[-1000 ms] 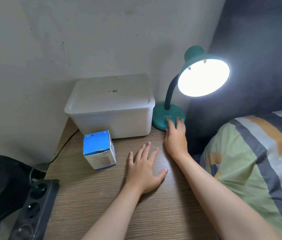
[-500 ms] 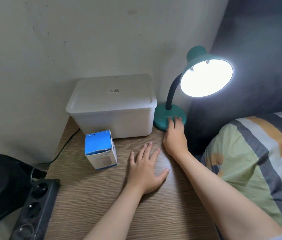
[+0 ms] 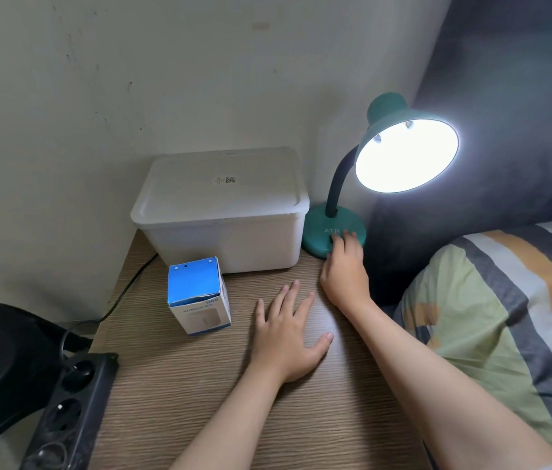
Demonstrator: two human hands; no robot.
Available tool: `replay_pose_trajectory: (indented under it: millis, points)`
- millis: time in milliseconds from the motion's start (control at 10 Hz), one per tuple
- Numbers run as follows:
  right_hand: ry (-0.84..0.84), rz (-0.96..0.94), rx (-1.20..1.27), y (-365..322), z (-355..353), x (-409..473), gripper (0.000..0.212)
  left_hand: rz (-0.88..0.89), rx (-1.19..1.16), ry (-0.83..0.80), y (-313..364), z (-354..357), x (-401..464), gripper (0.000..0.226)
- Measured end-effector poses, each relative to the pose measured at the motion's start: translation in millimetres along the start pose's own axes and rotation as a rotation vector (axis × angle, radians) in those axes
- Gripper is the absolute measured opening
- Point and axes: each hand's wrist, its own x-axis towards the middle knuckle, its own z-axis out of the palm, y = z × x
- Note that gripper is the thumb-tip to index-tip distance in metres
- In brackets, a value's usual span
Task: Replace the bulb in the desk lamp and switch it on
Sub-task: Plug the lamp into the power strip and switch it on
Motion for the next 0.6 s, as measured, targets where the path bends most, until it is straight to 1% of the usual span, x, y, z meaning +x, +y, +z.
replay_pose_trajectory:
  millis: [200,500,600]
  points:
    - [0.003,-0.002,-0.012,0.2,0.3,-0.2,0.050,0.002,0.002,0.000,-0.6,0.3,-0.8,0.074]
    - [0.060,0.009,0.110,3.8,-2.1,0.5,0.043,-0.001,-0.011,0.009,0.3,1.3,-1.1,0.075]
    - [0.066,0.007,0.101,3.7,-1.6,1.1,0.043,0.009,-0.015,0.009,0.5,0.2,-0.8,0.074]
